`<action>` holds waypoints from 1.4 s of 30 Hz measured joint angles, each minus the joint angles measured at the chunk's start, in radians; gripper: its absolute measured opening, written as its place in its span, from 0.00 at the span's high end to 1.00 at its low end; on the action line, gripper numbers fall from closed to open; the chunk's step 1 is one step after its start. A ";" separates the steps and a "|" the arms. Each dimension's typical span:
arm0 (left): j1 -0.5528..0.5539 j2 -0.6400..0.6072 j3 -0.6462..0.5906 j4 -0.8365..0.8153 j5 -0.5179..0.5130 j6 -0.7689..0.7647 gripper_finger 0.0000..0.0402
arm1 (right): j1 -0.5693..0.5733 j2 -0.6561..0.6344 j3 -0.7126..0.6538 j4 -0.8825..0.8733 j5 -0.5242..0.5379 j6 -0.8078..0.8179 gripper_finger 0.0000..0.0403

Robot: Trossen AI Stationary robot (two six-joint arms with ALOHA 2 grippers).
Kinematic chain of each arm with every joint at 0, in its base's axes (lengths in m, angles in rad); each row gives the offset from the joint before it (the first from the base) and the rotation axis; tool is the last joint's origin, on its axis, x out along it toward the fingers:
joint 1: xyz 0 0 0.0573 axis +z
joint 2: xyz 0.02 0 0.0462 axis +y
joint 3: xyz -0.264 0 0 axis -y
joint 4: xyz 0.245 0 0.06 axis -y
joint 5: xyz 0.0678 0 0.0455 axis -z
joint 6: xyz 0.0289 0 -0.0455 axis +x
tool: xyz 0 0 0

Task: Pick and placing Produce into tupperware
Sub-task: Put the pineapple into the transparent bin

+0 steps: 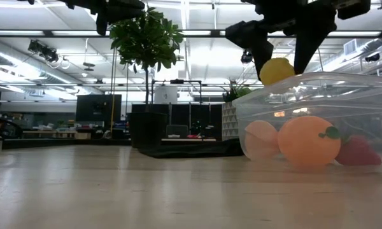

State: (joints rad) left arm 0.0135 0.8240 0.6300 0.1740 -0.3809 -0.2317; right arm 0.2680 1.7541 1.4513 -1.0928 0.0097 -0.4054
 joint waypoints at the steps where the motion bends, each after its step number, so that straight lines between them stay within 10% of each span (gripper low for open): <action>1: 0.000 0.000 0.000 0.000 0.000 0.000 0.73 | -0.001 0.000 0.000 -0.002 0.004 -0.015 0.40; 42: 0.000 0.000 0.000 0.006 0.000 0.000 0.73 | 0.010 0.073 -0.002 -0.006 -0.116 -0.006 0.38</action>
State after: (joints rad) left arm 0.0138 0.8242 0.6300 0.1800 -0.3809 -0.2321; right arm 0.2775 1.8268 1.4498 -1.0989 -0.1062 -0.4114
